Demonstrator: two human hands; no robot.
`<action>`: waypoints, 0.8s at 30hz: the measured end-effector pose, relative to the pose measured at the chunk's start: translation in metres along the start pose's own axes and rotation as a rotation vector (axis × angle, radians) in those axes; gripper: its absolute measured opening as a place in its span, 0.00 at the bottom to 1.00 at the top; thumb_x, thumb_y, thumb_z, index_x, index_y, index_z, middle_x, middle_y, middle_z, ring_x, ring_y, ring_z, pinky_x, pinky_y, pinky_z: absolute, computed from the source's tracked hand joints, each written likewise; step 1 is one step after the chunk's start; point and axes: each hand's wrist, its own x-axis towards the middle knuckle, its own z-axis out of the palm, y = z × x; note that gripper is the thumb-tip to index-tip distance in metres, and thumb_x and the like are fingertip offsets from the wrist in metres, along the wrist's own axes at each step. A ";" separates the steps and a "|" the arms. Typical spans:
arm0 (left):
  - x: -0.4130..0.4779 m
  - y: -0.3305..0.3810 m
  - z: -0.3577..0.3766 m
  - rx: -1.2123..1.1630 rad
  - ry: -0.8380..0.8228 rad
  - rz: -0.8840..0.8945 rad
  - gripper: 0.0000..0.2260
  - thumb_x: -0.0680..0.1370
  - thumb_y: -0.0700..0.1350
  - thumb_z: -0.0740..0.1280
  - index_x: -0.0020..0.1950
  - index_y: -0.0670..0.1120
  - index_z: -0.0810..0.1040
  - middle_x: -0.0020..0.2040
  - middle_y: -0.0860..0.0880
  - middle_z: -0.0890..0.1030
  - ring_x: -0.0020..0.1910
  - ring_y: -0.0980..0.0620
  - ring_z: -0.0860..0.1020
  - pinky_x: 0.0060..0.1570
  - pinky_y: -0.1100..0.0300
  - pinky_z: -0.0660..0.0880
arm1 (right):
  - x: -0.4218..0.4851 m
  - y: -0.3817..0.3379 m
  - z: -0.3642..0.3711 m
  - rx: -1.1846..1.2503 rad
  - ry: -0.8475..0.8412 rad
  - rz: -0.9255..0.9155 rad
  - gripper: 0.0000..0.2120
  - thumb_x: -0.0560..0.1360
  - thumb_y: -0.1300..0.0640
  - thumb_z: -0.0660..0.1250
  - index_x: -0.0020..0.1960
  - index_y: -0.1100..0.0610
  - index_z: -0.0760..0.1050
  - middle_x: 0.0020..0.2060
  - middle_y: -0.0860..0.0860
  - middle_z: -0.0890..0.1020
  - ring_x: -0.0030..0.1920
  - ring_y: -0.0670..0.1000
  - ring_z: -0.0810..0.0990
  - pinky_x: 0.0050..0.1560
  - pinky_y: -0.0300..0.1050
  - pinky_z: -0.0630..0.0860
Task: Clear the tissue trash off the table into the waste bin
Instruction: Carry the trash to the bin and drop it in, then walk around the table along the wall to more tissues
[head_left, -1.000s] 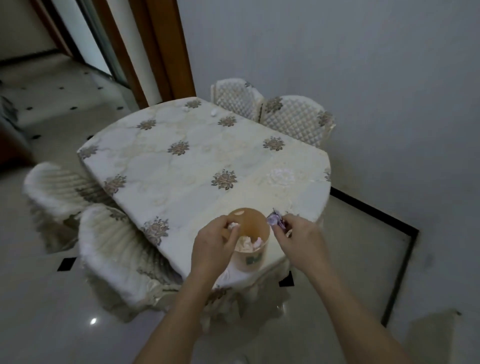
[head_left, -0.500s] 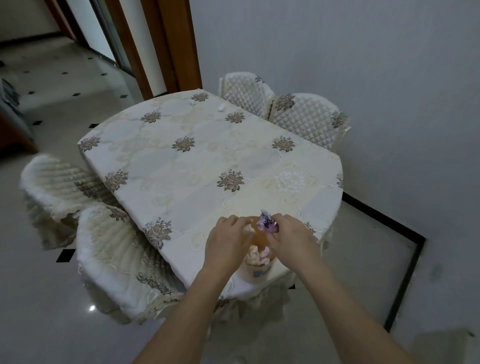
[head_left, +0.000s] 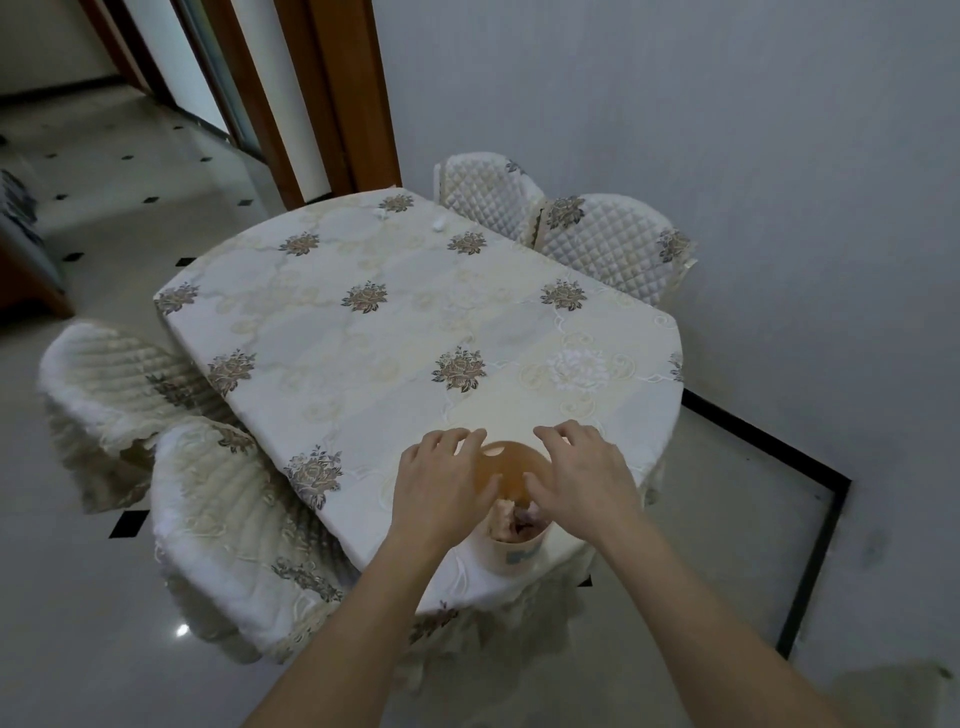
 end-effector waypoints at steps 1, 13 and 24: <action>0.002 0.001 -0.005 0.003 0.024 0.006 0.23 0.75 0.59 0.66 0.67 0.51 0.75 0.62 0.50 0.80 0.62 0.47 0.76 0.57 0.48 0.73 | 0.003 -0.001 -0.005 -0.009 0.028 -0.014 0.24 0.73 0.44 0.65 0.66 0.53 0.74 0.59 0.52 0.78 0.60 0.55 0.75 0.56 0.53 0.73; 0.038 0.025 -0.064 0.028 0.166 0.134 0.23 0.75 0.61 0.61 0.66 0.53 0.75 0.62 0.52 0.81 0.62 0.48 0.76 0.59 0.48 0.73 | 0.008 0.018 -0.073 -0.068 0.276 0.049 0.22 0.70 0.46 0.64 0.60 0.55 0.78 0.51 0.53 0.81 0.53 0.56 0.79 0.50 0.53 0.76; 0.060 0.116 -0.046 -0.065 0.111 0.488 0.23 0.75 0.60 0.61 0.66 0.50 0.76 0.60 0.50 0.82 0.59 0.46 0.77 0.55 0.49 0.74 | -0.087 0.097 -0.106 -0.176 0.374 0.437 0.24 0.68 0.44 0.63 0.58 0.55 0.79 0.49 0.54 0.82 0.49 0.59 0.80 0.47 0.53 0.76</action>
